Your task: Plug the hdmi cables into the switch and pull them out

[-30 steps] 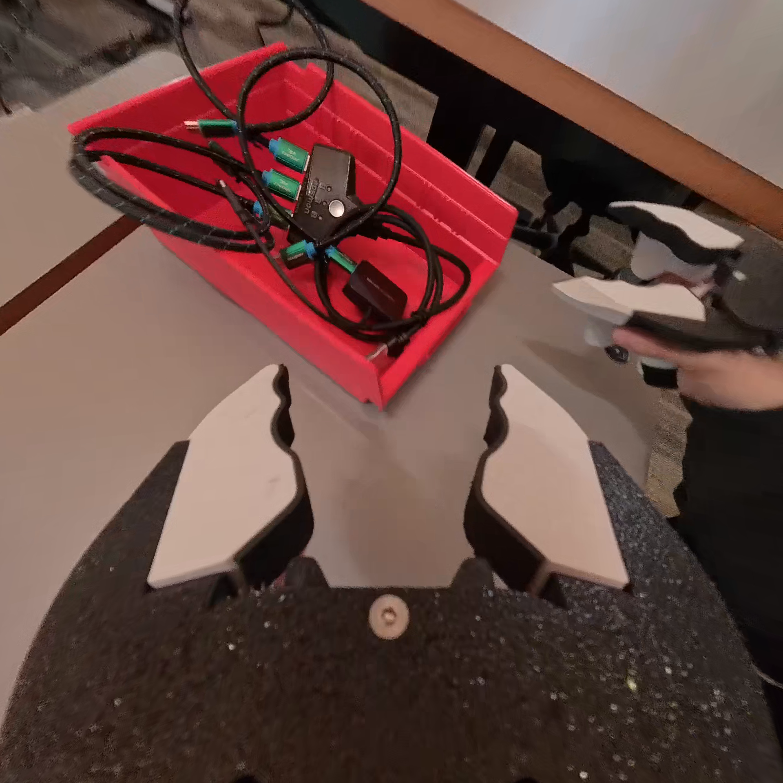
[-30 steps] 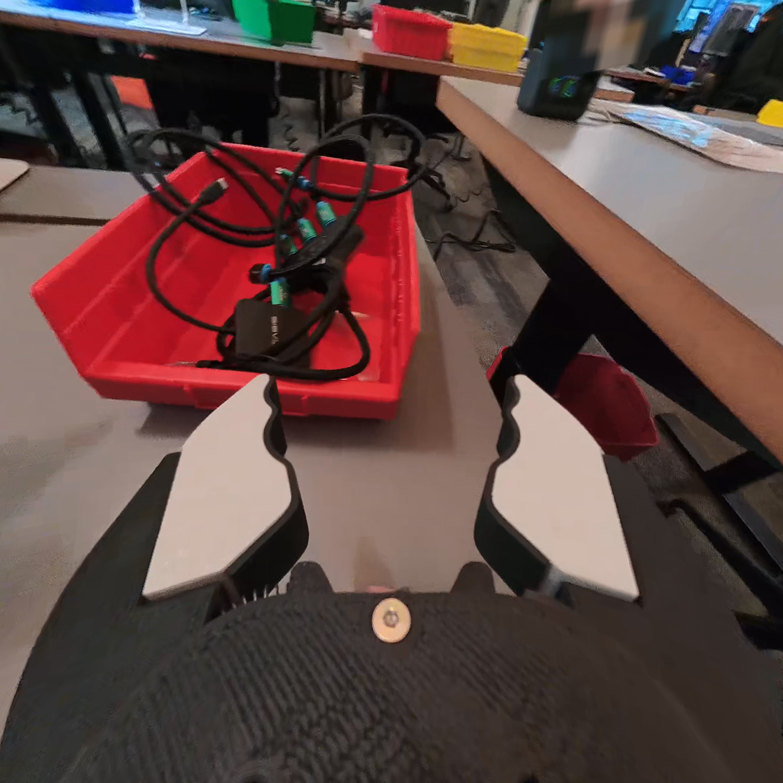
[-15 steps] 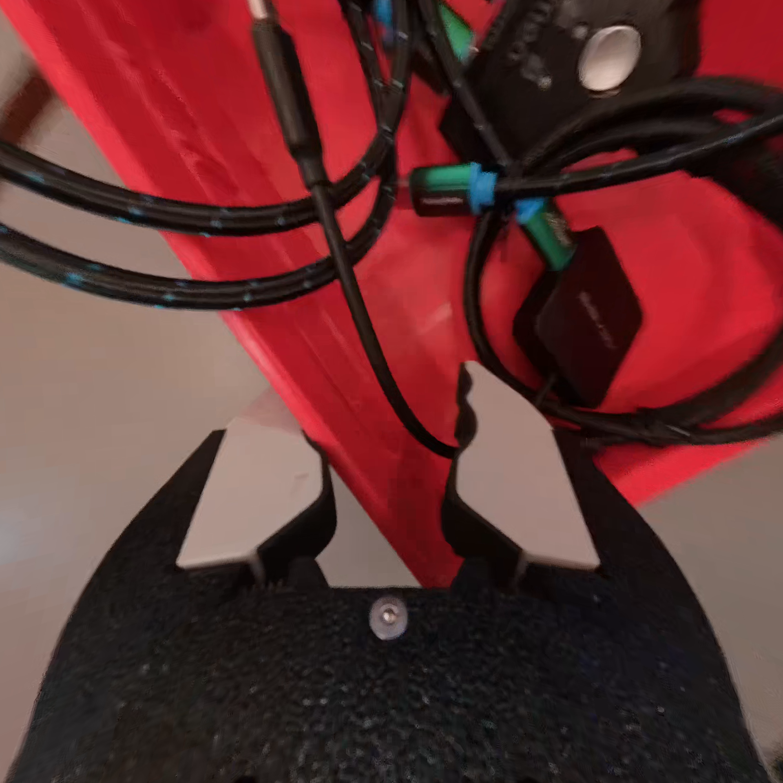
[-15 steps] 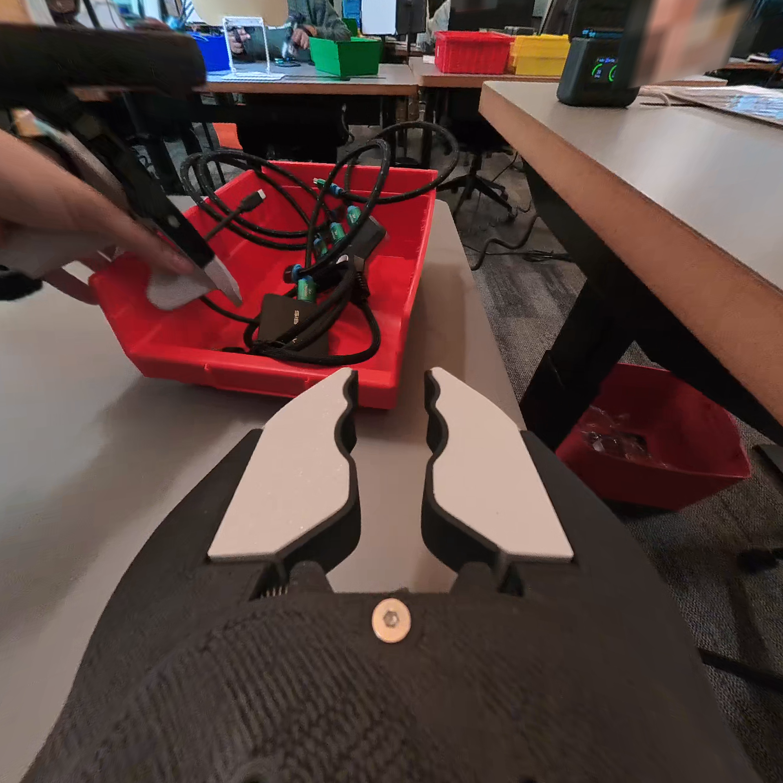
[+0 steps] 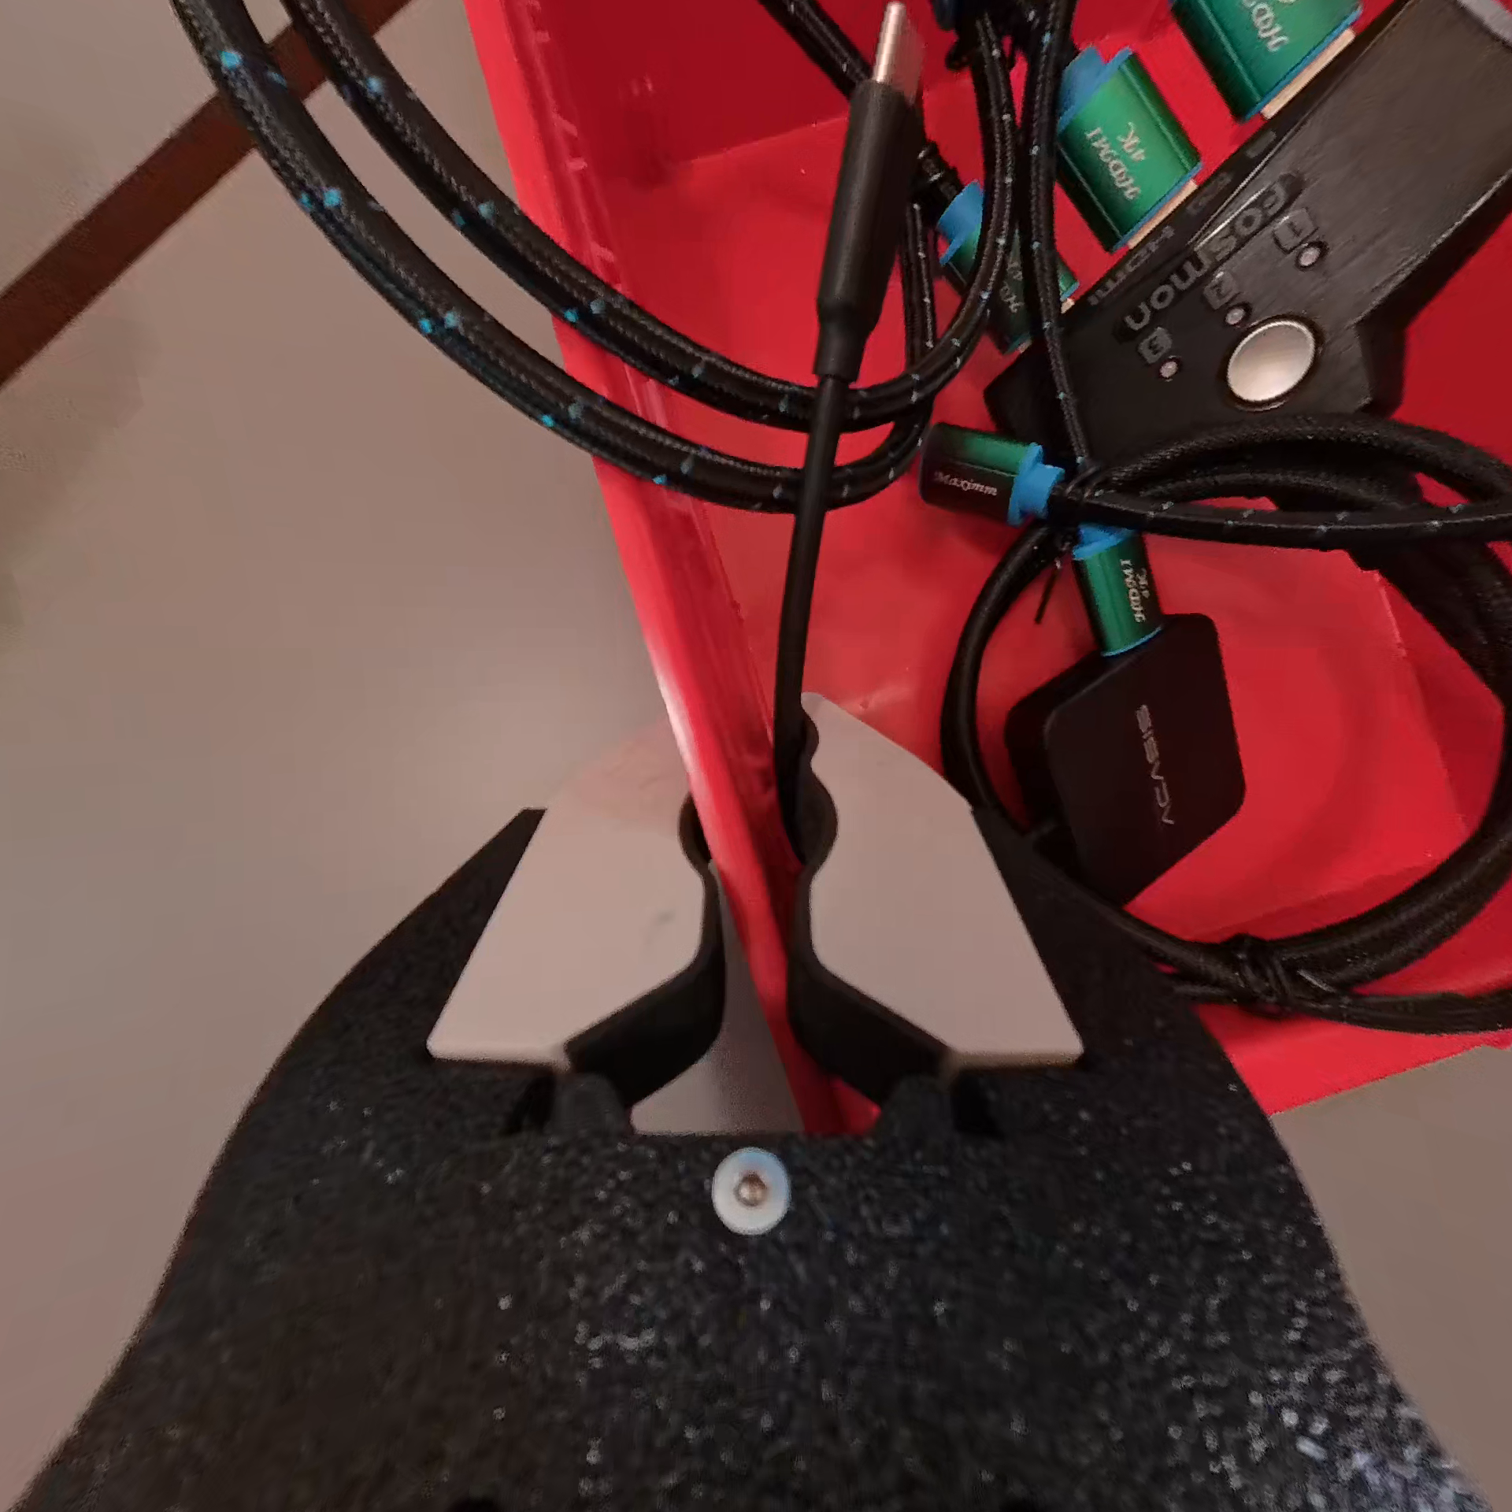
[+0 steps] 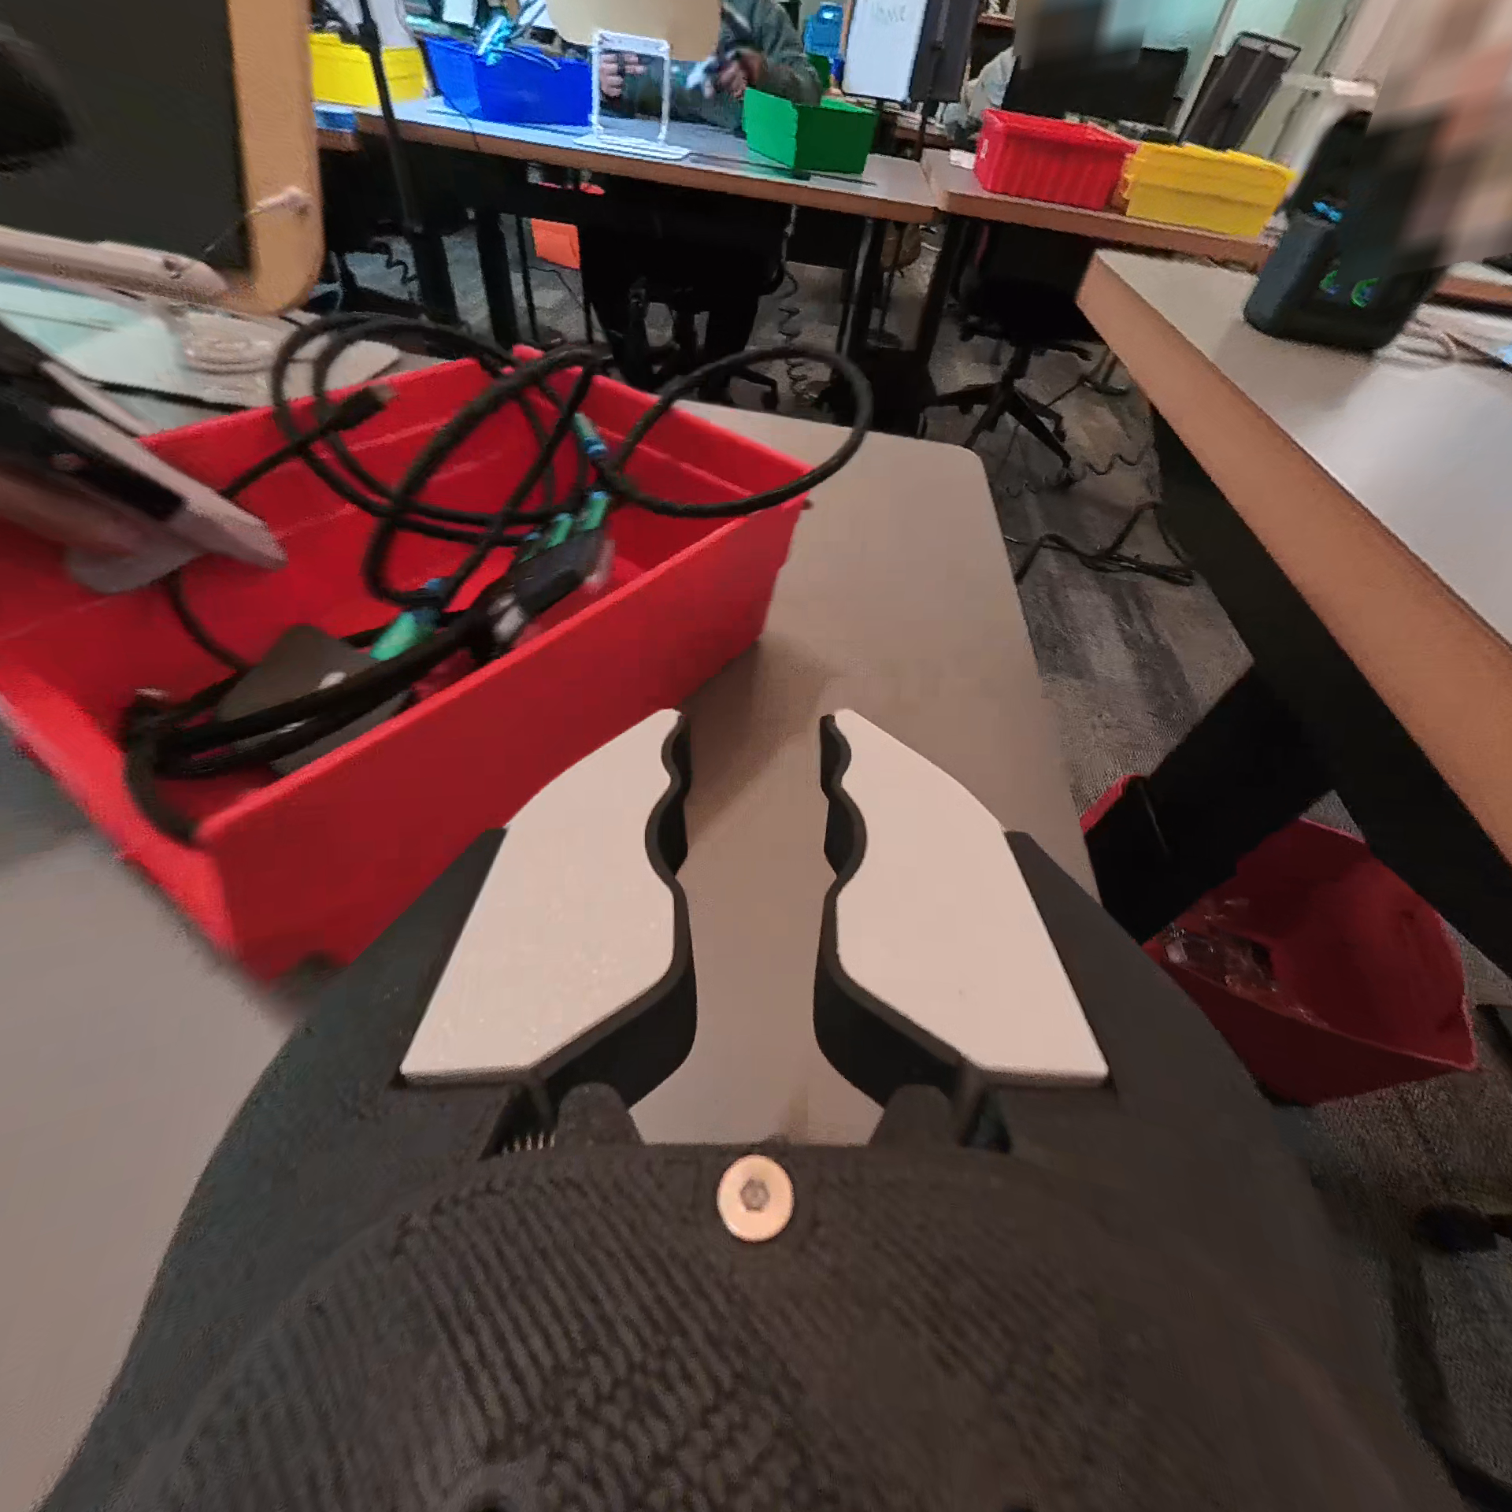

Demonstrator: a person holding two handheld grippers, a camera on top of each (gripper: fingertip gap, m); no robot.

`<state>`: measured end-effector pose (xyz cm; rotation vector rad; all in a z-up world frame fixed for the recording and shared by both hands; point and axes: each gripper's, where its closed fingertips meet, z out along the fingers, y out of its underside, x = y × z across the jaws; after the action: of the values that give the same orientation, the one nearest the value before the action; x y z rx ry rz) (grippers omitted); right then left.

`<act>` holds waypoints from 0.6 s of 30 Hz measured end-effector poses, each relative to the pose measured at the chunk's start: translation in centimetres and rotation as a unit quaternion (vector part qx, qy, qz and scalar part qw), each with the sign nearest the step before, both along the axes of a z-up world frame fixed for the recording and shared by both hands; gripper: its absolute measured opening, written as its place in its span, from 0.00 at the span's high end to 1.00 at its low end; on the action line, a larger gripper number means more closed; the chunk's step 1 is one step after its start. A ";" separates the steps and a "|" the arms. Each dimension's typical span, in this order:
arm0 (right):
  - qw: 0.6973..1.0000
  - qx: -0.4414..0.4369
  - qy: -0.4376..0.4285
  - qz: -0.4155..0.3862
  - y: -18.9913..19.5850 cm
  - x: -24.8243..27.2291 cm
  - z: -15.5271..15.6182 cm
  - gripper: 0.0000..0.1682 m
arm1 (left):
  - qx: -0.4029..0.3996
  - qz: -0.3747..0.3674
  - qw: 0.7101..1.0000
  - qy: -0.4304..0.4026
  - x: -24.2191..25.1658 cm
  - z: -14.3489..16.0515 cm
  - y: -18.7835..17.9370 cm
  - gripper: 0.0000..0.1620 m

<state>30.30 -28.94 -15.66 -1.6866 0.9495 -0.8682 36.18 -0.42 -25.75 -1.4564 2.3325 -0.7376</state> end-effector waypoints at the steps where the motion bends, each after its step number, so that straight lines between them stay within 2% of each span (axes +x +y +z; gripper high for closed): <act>1: 1.000 -0.008 -0.004 0.010 0.9 -0.2 0.3 0.82 | 0.000 0.003 1.000 -0.006 -1.8 0.0 1.9 0.93; 5: 0.996 -0.049 -0.017 0.072 6.7 -1.8 1.4 0.78 | -0.007 0.043 0.998 -0.043 -9.3 0.5 10.0 0.92; 9: 0.984 -0.033 -0.023 0.174 16.0 -5.3 2.3 0.77 | 0.000 0.100 0.994 -0.053 -16.7 0.6 17.5 0.91; 13: 0.967 0.039 -0.016 0.249 27.8 -8.3 5.5 0.69 | -0.004 0.150 0.987 -0.052 -22.1 0.6 23.3 0.91; 16: 0.943 0.038 -0.010 0.331 38.0 -10.5 9.2 0.56 | -0.007 0.173 0.984 -0.052 -24.8 0.6 26.0 0.91; 18: 0.933 0.043 -0.019 0.358 44.8 -10.8 11.7 0.53 | -0.021 0.181 0.982 -0.056 -26.0 0.6 27.1 0.91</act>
<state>19.53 15.88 -3.94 -1.7457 0.2806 -0.3555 10.13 26.70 -25.14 -1.7438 1.9031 -0.7455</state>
